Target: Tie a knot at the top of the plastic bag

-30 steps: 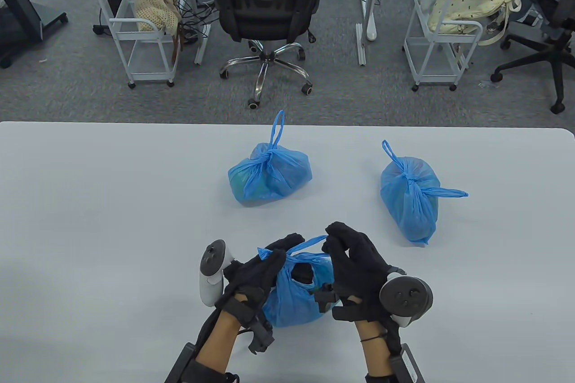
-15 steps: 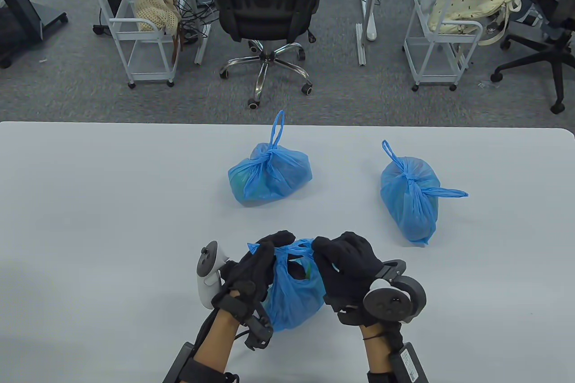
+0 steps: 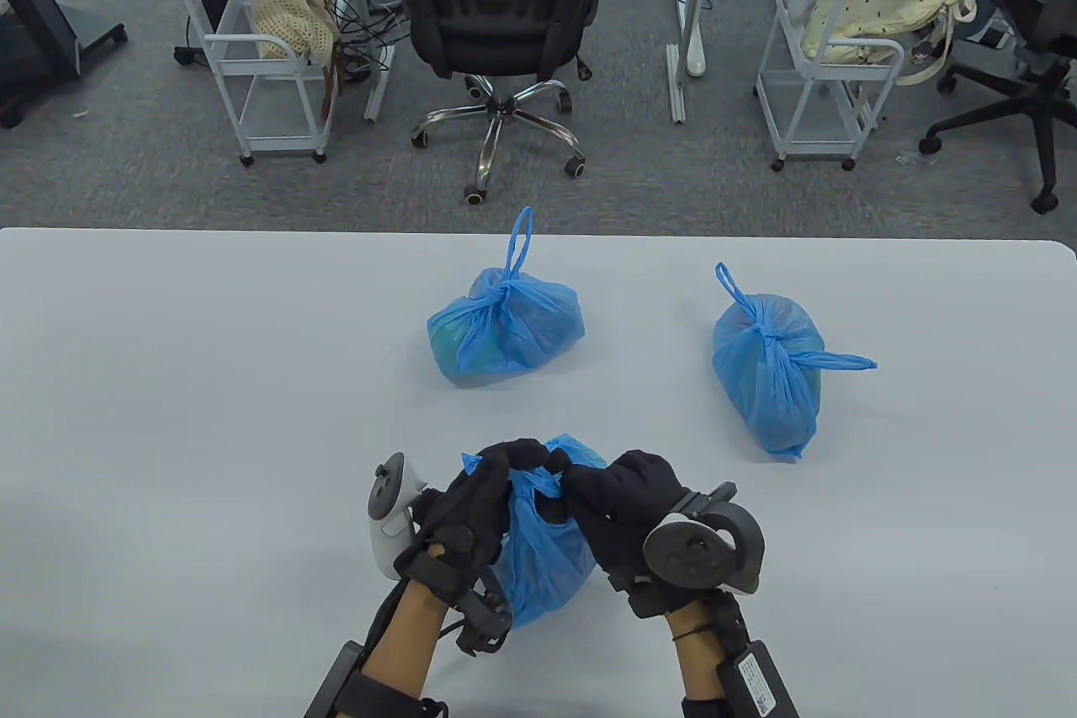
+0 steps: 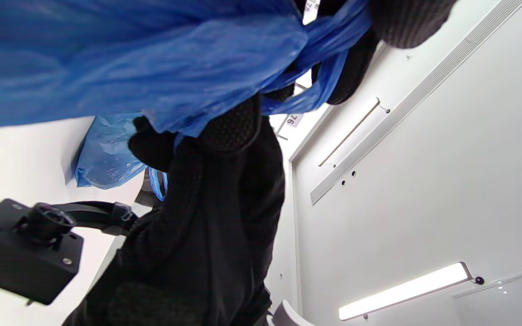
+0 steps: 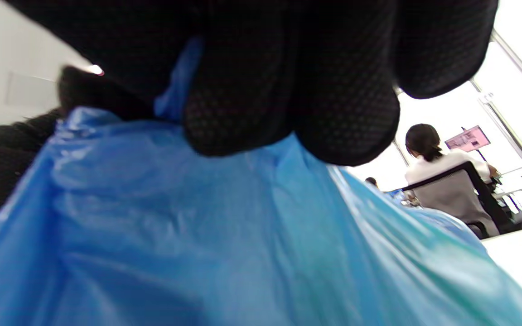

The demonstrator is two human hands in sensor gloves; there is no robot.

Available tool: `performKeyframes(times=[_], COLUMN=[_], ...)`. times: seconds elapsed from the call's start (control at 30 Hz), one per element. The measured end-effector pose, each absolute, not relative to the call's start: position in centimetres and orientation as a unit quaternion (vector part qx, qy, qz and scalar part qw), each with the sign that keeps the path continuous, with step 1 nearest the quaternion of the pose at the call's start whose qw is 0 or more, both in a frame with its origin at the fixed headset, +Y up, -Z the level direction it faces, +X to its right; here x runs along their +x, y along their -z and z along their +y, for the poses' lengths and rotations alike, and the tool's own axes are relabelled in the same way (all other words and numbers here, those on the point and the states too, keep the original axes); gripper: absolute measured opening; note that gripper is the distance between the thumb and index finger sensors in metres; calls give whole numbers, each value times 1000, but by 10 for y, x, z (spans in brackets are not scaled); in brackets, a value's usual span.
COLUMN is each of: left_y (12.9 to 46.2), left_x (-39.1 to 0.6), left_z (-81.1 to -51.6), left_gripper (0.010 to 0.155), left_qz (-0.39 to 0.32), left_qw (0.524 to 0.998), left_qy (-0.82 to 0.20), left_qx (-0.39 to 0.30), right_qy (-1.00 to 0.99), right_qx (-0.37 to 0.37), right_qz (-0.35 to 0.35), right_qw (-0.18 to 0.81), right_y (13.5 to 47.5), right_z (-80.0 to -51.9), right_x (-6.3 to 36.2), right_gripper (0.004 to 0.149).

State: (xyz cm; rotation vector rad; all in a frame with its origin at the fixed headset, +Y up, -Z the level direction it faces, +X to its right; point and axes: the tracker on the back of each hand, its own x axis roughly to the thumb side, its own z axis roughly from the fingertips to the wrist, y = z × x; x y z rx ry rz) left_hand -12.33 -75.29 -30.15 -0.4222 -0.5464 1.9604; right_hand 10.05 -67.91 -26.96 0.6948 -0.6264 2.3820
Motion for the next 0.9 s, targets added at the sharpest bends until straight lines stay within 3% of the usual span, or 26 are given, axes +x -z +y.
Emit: performKeyframes(times=[0.37, 0.6, 0.77, 0.9], left_y=[300, 299, 297, 295], left_x=[-116, -119, -115, -118], left_z=[-752, -742, -737, -730], left_gripper=[47, 48, 49, 49], left_qz=[-224, -239, -258, -261], left_qw=[532, 575, 601, 652], left_qy=[-794, -766, -739, -699], left_qx=[-192, -161, -161, -137], right_qy=[-905, -864, -861, -869], right_qx=[214, 159, 226, 212], right_qz=[-158, -198, -45, -41], right_qw=[331, 435, 454, 445], right_y=[281, 282, 288, 288], right_z=[-694, -694, -703, -704], right_x=[111, 129, 113, 108], right_gripper=[35, 48, 68, 48])
